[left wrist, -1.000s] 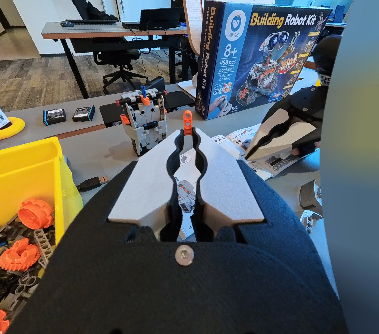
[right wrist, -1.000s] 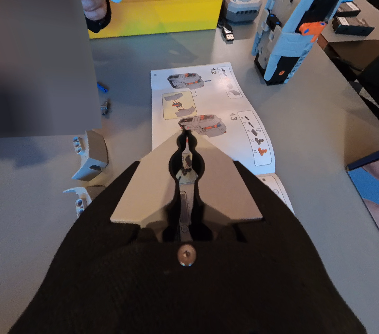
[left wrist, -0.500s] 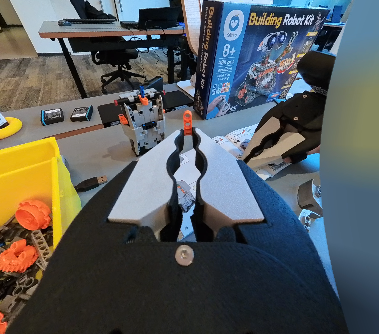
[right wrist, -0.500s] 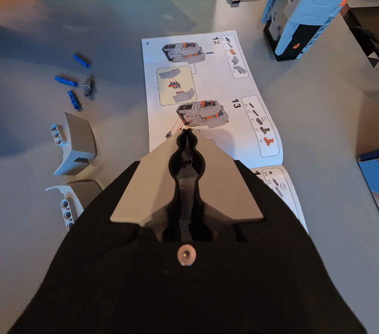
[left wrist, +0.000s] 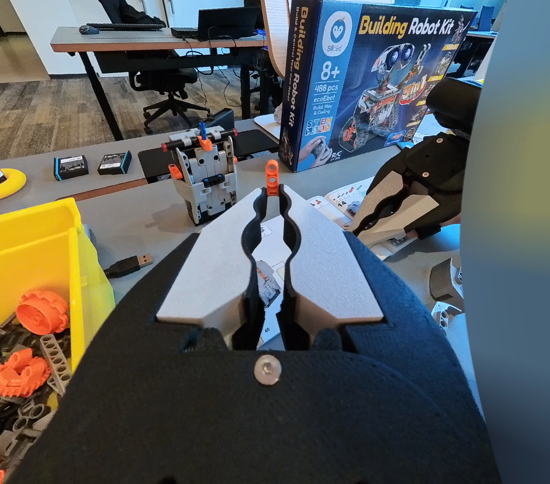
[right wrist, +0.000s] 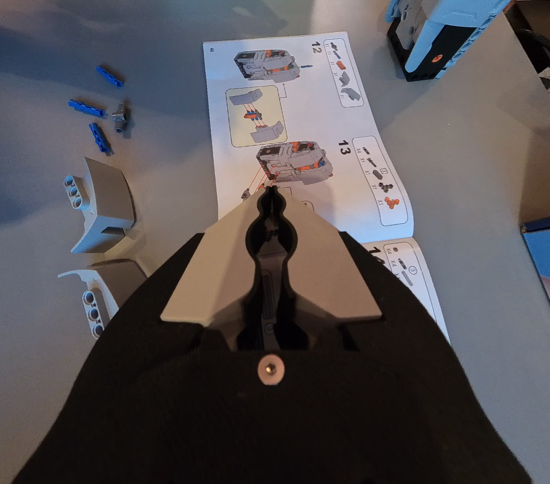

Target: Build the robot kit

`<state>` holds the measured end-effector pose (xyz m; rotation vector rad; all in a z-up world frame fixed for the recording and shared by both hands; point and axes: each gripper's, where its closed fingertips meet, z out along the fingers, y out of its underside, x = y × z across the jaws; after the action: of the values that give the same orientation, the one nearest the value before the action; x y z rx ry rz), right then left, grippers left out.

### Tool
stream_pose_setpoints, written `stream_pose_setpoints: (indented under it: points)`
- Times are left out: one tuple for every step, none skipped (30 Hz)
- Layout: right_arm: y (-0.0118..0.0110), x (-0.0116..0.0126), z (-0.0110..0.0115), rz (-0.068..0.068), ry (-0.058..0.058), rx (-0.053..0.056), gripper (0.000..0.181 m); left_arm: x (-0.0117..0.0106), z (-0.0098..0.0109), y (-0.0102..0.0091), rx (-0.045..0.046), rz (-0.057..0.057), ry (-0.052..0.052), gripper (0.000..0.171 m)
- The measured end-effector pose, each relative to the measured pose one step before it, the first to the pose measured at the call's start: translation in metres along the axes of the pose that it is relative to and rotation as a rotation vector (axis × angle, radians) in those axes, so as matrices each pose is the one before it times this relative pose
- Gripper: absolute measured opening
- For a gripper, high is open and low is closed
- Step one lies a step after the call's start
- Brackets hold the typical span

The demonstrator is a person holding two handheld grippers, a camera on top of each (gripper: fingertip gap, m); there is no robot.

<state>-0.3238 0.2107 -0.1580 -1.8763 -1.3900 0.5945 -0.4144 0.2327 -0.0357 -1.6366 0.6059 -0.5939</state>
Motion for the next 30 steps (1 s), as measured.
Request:
stream_pose_setpoints:
  points:
    - [0.00005, 0.00004, -0.00003, 0.0023, -0.0017, 0.0001, 0.000, 0.00018, 0.00007, 0.00013, -0.00100, 0.0004, 0.0004, 0.006]
    - [0.00004, -0.00010, -0.00002, 0.0005, -0.0004, -0.0003, 0.000, 0.00011, 0.00005, 0.00003, -0.00018, 0.0011, -0.0002, 0.006]
    - [0.00004, 0.00001, -0.00004, -0.0006, 0.0005, -0.0002, 0.000, 0.00013, 0.00006, 0.00001, -0.00008, 0.0011, -0.0001, 0.006]
    - [0.00007, 0.00004, 0.00009, -0.0009, 0.0007, -0.0003, 0.000, 0.00013, 0.00002, 0.00009, -0.00070, 0.0001, 0.0005, 0.006]
    - [0.00000, -0.00004, 0.00002, -0.0005, 0.0004, -0.0003, 0.000, 0.00007, -0.00002, -0.00009, -0.00004, -0.0003, 0.0003, 0.006]
    - [0.00001, -0.00006, 0.00000, 0.0003, -0.0003, -0.0001, 0.000, -0.00008, -0.00014, -0.00011, 0.00095, -0.0001, -0.0001, 0.005]
    - [0.00004, 0.00003, -0.00004, 0.0006, -0.0004, 0.0000, 0.000, -0.00015, 0.00000, 0.00000, -0.00005, -0.0001, -0.0001, 0.005]
    - [-0.00001, -0.00008, 0.00001, 0.0004, -0.0003, 0.0001, 0.000, -0.00007, 0.00001, 0.00010, -0.00083, -0.0004, -0.0002, 0.006]
    - [-0.00002, 0.00006, 0.00003, 0.0002, -0.0001, 0.0000, 0.000, -0.00004, 0.00003, 0.00007, 0.00019, -0.0009, 0.0003, 0.006]
    - [0.00010, -0.00009, 0.00003, -0.0001, 0.0000, -0.0001, 0.000, 0.00016, 0.00003, -0.00006, 0.00035, -0.0013, 0.0015, 0.006]
    - [0.00000, 0.00000, 0.00000, 0.0000, 0.0000, 0.0000, 0.000, 0.00027, 0.00008, 0.00010, -0.00078, 0.0002, 0.0010, 0.006]
    - [0.00004, 0.00007, -0.00004, 0.0003, -0.0002, 0.0000, 0.000, -0.00007, 0.00012, 0.00027, -0.00139, 0.0022, -0.0010, 0.006]
    - [0.00000, -0.00007, 0.00000, 0.0004, -0.0003, 0.0000, 0.000, -0.00007, -0.00006, 0.00011, -0.00077, 0.0015, -0.0008, 0.006]
    - [-0.00001, -0.00001, 0.00000, 0.0001, -0.0001, 0.0000, 0.000, 0.00008, 0.00009, 0.00008, 0.00005, -0.0006, 0.0008, 0.006]
    - [0.00005, 0.00003, -0.00007, 0.0000, 0.0000, 0.0001, 0.000, 0.00018, 0.00006, 0.00001, -0.00015, -0.0013, 0.0011, 0.006]
    - [0.00007, -0.00001, 0.00007, 0.0001, 0.0000, 0.0000, 0.000, -0.00005, 0.00009, 0.00021, -0.00097, -0.0006, 0.0004, 0.006]
    - [0.00000, -0.00002, 0.00000, 0.0001, -0.0001, 0.0000, 0.000, -0.00001, -0.00005, 0.00009, -0.00066, 0.0000, -0.0001, 0.006]
    - [0.00000, -0.00004, 0.00000, 0.0002, -0.0002, 0.0000, 0.000, 0.00006, 0.00011, 0.00016, -0.00057, 0.0000, 0.0005, 0.006]
    - [0.00000, -0.00002, 0.00000, 0.0001, -0.0001, 0.0000, 0.000, 0.00005, 0.00010, 0.00032, -0.00184, -0.0003, 0.0007, 0.006]
    - [-0.00001, 0.00002, 0.00000, -0.0001, 0.0001, 0.0000, 0.000, 0.00001, 0.00012, 0.00027, -0.00144, -0.0002, 0.0004, 0.006]
    - [-0.00001, -0.00002, 0.00001, 0.0001, -0.0001, 0.0001, 0.000, 0.00019, 0.00005, 0.00003, -0.00028, -0.0002, 0.0008, 0.006]
    - [0.00002, 0.00008, -0.00003, 0.0003, -0.0002, 0.0001, 0.000, 0.00022, 0.00021, 0.00023, -0.00122, -0.0002, 0.0014, 0.006]
    - [0.00001, -0.00001, 0.00000, 0.0001, -0.0001, -0.0001, 0.000, 0.00014, 0.00013, 0.00038, -0.00228, 0.0002, 0.0011, 0.006]
    - [-0.00001, 0.00001, 0.00000, 0.0000, 0.0000, 0.0001, 0.000, 0.00014, 0.00011, 0.00029, -0.00159, 0.0004, 0.0007, 0.006]
    - [-0.00002, -0.00006, 0.00001, 0.0003, -0.0002, 0.0002, 0.000, 0.00025, 0.00018, 0.00016, -0.00068, -0.0005, 0.0010, 0.006]
    - [0.00001, 0.00002, -0.00003, 0.0006, -0.0005, 0.0003, 0.000, 0.00027, 0.00011, 0.00017, -0.00063, -0.0009, 0.0015, 0.006]
    - [-0.00012, 0.00004, -0.00003, 0.0003, -0.0002, 0.0002, 0.000, 0.00028, 0.00014, 0.00024, -0.00122, -0.0002, 0.0014, 0.006]
    - [0.00010, 0.00001, 0.00005, -0.0001, 0.0001, -0.0001, 0.000, 0.00030, 0.00026, 0.00026, -0.00147, 0.0006, 0.0009, 0.006]
    - [-0.00005, -0.00005, 0.00005, -0.0004, 0.0003, 0.0000, 0.000, 0.00018, 0.00003, 0.00007, -0.00051, 0.0010, 0.0002, 0.006]
    - [0.00001, 0.00006, 0.00000, -0.0003, 0.0002, 0.0000, 0.000, 0.00031, 0.00013, 0.00001, -0.00012, 0.0007, 0.0005, 0.006]
